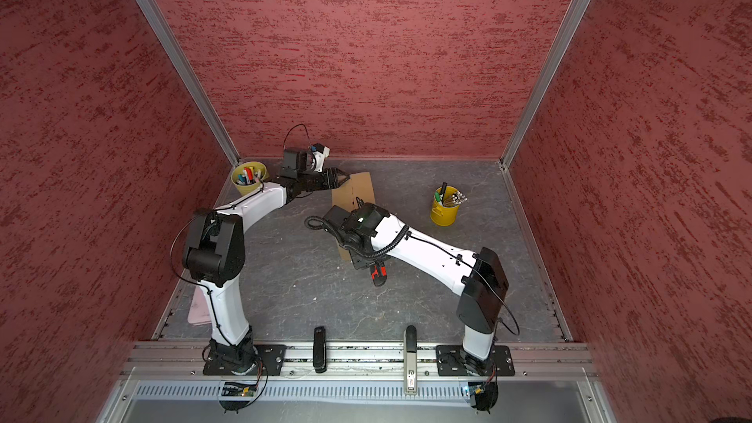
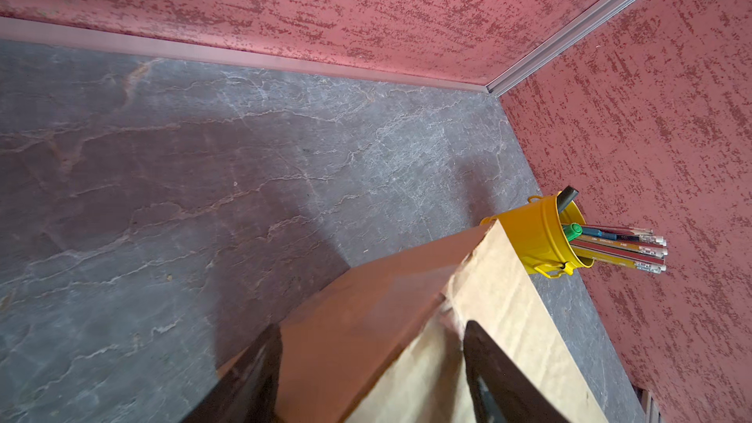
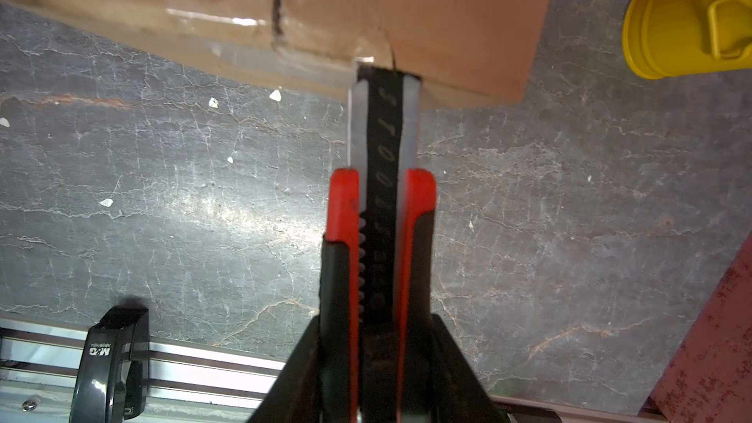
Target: Unpack the express box
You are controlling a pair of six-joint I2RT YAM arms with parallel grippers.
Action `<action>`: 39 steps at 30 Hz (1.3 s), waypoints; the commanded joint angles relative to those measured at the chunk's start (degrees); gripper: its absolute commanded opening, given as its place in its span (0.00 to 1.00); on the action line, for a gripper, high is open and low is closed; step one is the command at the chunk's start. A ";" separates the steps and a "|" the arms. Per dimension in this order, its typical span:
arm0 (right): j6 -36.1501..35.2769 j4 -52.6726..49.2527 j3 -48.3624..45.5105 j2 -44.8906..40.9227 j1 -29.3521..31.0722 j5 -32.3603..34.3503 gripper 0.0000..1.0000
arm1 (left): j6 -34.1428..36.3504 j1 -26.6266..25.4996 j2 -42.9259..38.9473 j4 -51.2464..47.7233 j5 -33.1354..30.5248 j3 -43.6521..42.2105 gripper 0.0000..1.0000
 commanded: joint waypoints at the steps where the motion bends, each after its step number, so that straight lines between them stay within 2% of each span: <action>1: 0.67 2.58 1.29 -1.96 -0.35 1.56 0.00 | -0.86 -0.68 -2.36 0.28 2.16 -1.61 0.70; 3: 0.72 2.67 1.07 -1.98 -0.35 1.40 0.00 | -1.21 -0.61 -2.79 0.65 1.93 -2.20 0.72; 12: 1.10 1.89 0.00 -2.71 -0.38 1.71 0.00 | -3.92 1.69 -6.95 -1.37 2.30 -2.23 0.93; 18: 1.05 1.79 -0.49 -2.94 -0.51 1.82 0.00 | -3.64 4.10 -12.70 -7.17 1.29 -4.51 0.95; 20: 1.12 1.70 -0.51 -2.93 -0.52 1.82 0.00 | -3.73 4.50 -15.96 -9.04 0.18 -7.66 0.90; 23: 1.11 1.74 -0.51 -2.99 -0.54 1.82 0.00 | -4.71 4.43 -22.09 -11.10 -2.10 -14.69 0.69; 26: 1.06 1.79 -0.59 -2.84 -0.55 1.73 0.00 | -6.83 3.86 -29.17 -11.81 -3.37 -23.13 0.57; 29: 1.01 1.96 -0.60 -2.49 -0.56 1.63 0.00 | -8.84 1.76 -35.70 -12.48 -5.13 -30.87 0.52; 33: 0.97 1.81 -0.33 -2.26 -0.53 1.65 0.00 | -10.79 -2.33 -40.41 -13.65 -8.94 -37.41 0.49; 39: 0.88 1.19 0.01 -1.98 -0.53 1.47 0.00 | -12.67 -7.66 -40.05 -9.46 -10.23 -40.53 0.48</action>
